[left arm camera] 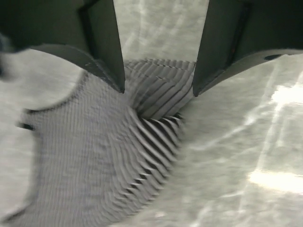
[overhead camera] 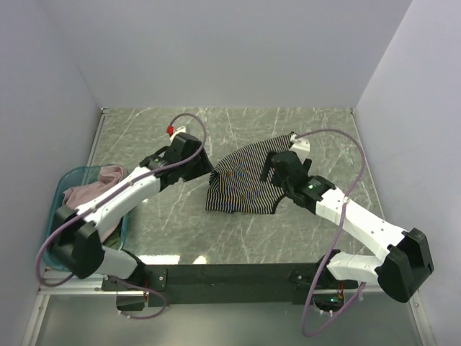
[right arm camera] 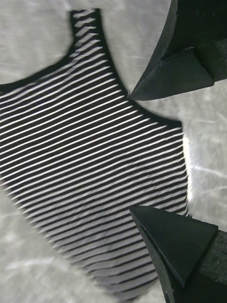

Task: Fold and stack the tank tops
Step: Move the tank top to the center of the board, then flatten the tank top out

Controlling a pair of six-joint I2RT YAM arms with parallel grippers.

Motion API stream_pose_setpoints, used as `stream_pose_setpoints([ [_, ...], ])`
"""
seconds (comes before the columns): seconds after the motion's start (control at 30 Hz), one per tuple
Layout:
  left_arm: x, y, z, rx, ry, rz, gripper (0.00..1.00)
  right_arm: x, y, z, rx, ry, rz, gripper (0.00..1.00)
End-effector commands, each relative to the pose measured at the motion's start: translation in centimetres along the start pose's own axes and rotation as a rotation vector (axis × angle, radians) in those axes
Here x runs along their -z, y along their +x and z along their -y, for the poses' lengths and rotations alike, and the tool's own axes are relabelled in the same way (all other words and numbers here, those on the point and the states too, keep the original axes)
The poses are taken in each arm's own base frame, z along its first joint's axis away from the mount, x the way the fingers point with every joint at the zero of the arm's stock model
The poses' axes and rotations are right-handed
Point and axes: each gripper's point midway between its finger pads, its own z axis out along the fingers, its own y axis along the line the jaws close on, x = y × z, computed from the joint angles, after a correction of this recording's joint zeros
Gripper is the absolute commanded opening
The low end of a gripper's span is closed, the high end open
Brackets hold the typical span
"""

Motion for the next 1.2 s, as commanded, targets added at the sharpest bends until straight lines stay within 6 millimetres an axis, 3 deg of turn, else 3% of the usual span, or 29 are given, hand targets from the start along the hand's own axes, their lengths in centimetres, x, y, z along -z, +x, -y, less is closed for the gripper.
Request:
stream_pose_setpoints([
  [0.0,1.6,1.4,0.8,0.076,0.106,-0.018,0.59,-0.1,1.6,0.6,-0.081,0.001,-0.019,0.97],
  [0.1,0.9,4.6,-0.5,0.133,0.105,-0.099,0.45,-1.0,6.5,2.7,-0.096,0.031,-0.109,0.95],
  [0.2,0.4,7.2,-1.0,0.129,0.101,-0.157,0.39,-1.3,9.8,3.5,-0.125,0.031,-0.179,0.90],
  [0.3,0.2,9.0,-1.1,0.100,0.101,-0.187,0.37,-1.3,11.8,4.0,-0.154,0.025,-0.219,0.81],
  [0.47,-0.3,10.1,-1.2,0.071,0.096,-0.214,0.36,-1.8,13.3,3.7,-0.190,0.011,-0.250,0.75],
  [0.67,-0.3,10.0,-1.3,0.052,0.094,-0.209,0.36,-2.9,15.1,3.2,-0.202,0.022,-0.296,0.69],
  [0.97,-0.2,9.5,-1.1,0.039,0.097,-0.191,0.37,-3.8,16.3,4.2,-0.172,0.083,-0.319,0.37],
  [1.1,0.1,9.0,-0.8,0.030,0.115,-0.169,0.43,-4.1,15.4,4.2,-0.142,0.112,-0.304,0.00],
  [1.17,0.2,8.8,-0.7,0.019,0.124,-0.162,0.44,-3.9,14.4,4.0,-0.134,0.109,-0.285,0.00],
])
